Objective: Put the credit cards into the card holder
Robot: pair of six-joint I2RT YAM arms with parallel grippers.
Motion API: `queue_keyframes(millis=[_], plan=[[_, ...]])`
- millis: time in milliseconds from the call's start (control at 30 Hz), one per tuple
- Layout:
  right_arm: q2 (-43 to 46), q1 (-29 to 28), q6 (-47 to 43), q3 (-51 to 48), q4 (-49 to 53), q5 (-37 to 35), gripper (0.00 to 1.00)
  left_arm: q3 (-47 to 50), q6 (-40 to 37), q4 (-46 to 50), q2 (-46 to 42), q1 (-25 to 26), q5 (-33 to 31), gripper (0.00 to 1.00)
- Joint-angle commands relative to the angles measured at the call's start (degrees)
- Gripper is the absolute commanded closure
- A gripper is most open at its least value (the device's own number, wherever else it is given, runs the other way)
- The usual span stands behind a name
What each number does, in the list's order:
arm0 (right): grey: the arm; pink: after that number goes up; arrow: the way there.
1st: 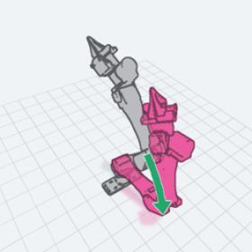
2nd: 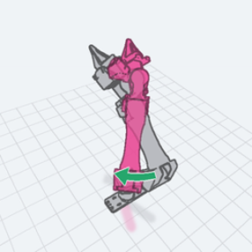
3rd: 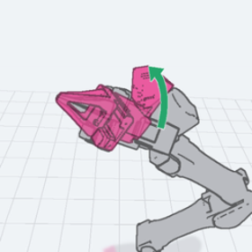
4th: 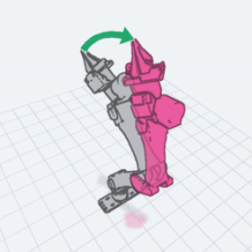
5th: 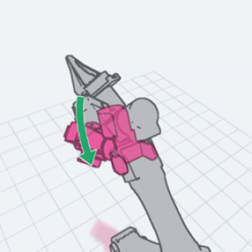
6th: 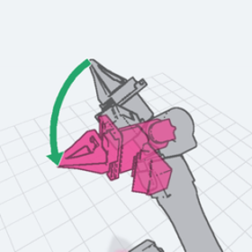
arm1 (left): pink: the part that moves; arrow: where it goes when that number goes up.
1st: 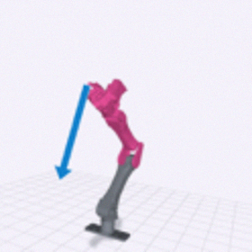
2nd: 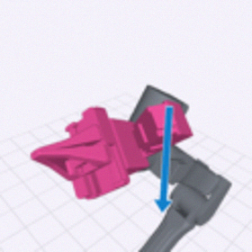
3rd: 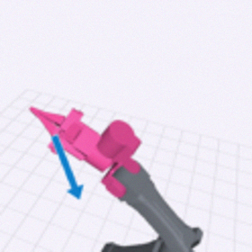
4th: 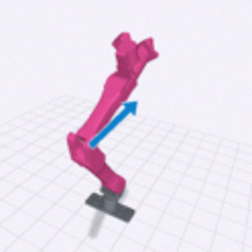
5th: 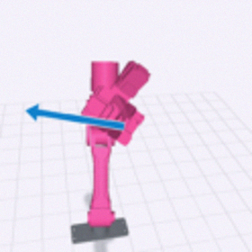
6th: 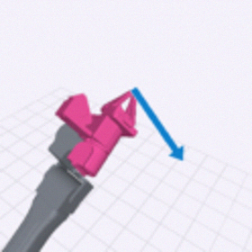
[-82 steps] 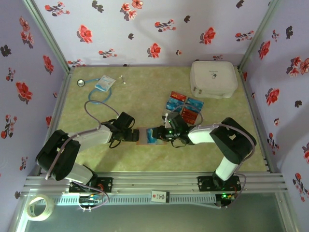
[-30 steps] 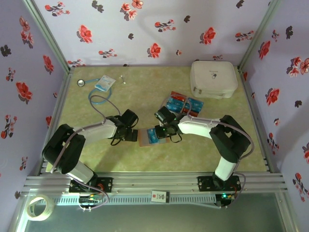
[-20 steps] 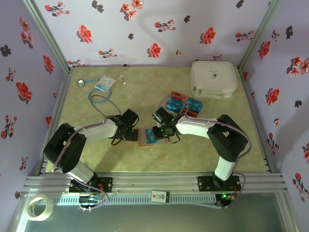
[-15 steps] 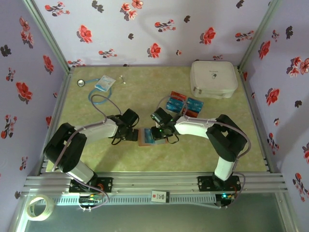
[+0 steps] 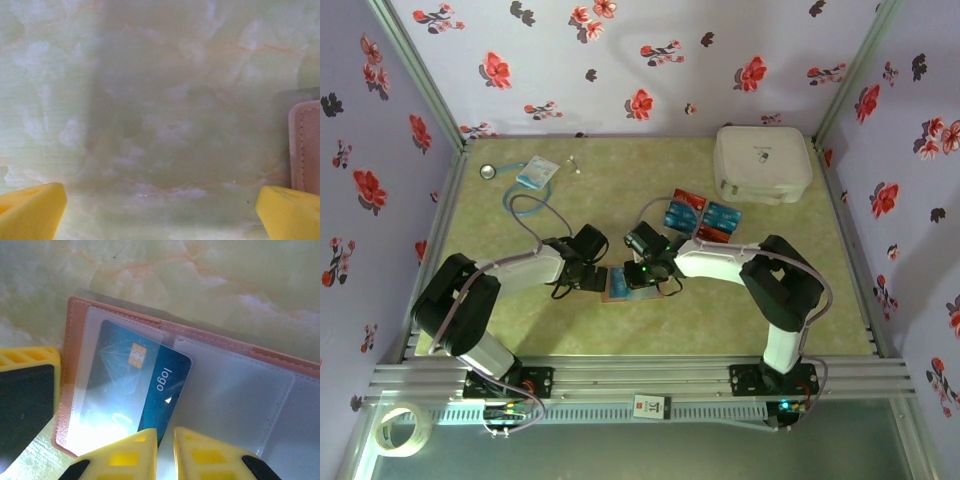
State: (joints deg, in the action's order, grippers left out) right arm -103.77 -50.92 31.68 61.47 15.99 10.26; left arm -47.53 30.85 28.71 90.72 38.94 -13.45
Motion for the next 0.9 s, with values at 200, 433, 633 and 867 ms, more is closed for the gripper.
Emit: queue_keyframes(millis=[200, 433, 633, 867], plan=[[5.34, 0.68, -1.96, 0.72, 4.34, -4.84, 0.82, -0.28, -1.86, -1.08, -1.29, -4.09, -0.39, 0.0], [6.88, 3.0, -2.45, 0.65, 4.58, -4.26, 0.82, 0.55, -2.11, -0.18, -3.99, -5.72, -0.43, 0.0], [3.3, 2.93, -2.07, 3.05, 2.89, -0.86, 0.83, 0.42, -2.2, -0.61, -3.14, -5.65, 0.35, 0.0], [0.23, 2.31, -1.04, 3.97, 0.79, 1.16, 0.85, 0.07, -2.38, -1.24, -1.76, -5.72, 1.74, 0.0]])
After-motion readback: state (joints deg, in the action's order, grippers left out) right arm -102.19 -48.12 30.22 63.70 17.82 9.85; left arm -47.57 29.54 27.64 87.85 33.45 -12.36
